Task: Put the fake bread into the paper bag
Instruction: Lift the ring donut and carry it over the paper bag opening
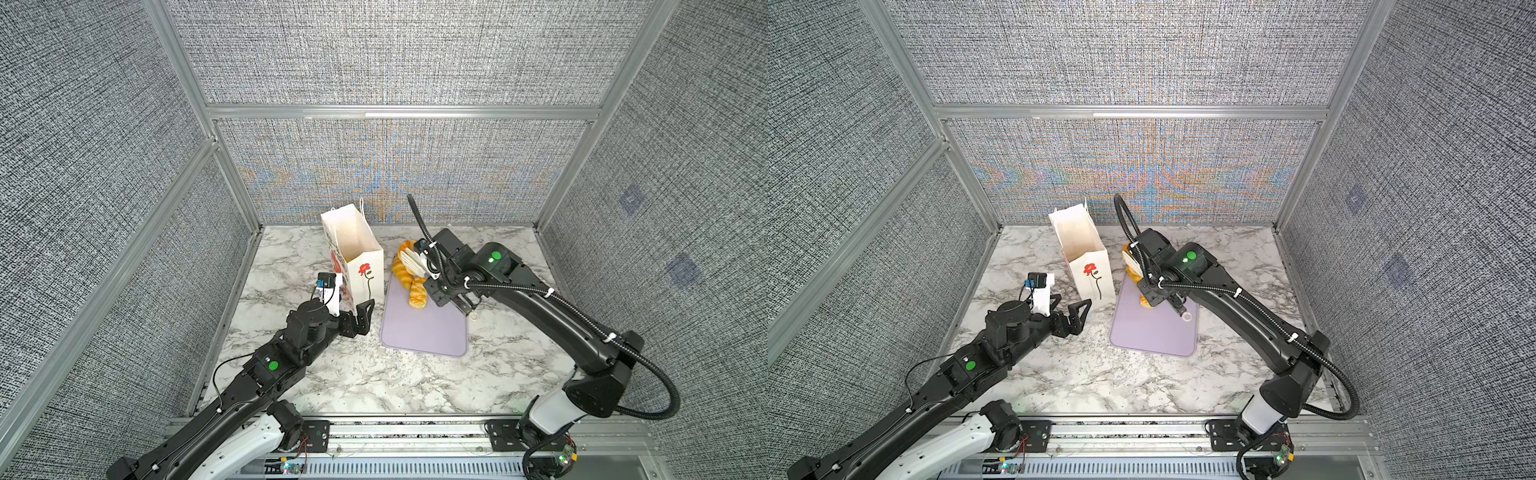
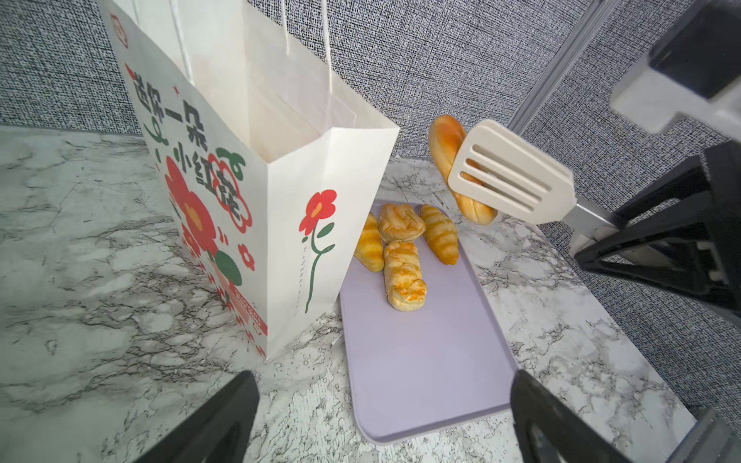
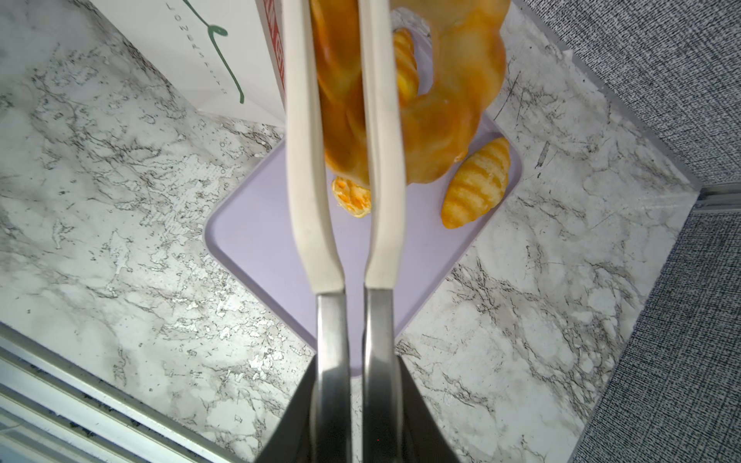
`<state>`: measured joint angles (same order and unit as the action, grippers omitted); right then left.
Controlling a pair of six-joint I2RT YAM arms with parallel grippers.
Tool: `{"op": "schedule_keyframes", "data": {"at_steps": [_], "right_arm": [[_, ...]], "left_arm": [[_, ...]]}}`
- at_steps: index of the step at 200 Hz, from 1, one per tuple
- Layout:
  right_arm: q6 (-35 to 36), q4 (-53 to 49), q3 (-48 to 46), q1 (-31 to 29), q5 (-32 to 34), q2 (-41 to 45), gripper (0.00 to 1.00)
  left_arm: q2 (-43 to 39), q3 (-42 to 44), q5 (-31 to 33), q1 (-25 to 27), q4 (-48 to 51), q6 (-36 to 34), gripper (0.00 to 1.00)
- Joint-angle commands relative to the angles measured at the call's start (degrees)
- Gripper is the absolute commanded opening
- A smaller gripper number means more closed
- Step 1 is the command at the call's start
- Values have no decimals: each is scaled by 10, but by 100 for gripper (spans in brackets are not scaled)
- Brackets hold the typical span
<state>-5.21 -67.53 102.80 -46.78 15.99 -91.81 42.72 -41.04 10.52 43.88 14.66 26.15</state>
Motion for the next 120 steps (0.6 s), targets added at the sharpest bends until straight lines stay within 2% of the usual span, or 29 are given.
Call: {"op": "schedule_keyframes", "data": {"at_steps": [1, 68, 120], "right_arm": [[2, 2, 21, -5, -3, -2, 27], [11, 17, 99, -26, -24, -22, 29], [19, 10, 173, -51, -32, -53, 31]], "left_arm": [[2, -11, 22, -1, 13, -18, 99], [4, -38, 49, -9, 45, -42, 99], [-4, -44, 47, -40, 64, -47, 100]]}}
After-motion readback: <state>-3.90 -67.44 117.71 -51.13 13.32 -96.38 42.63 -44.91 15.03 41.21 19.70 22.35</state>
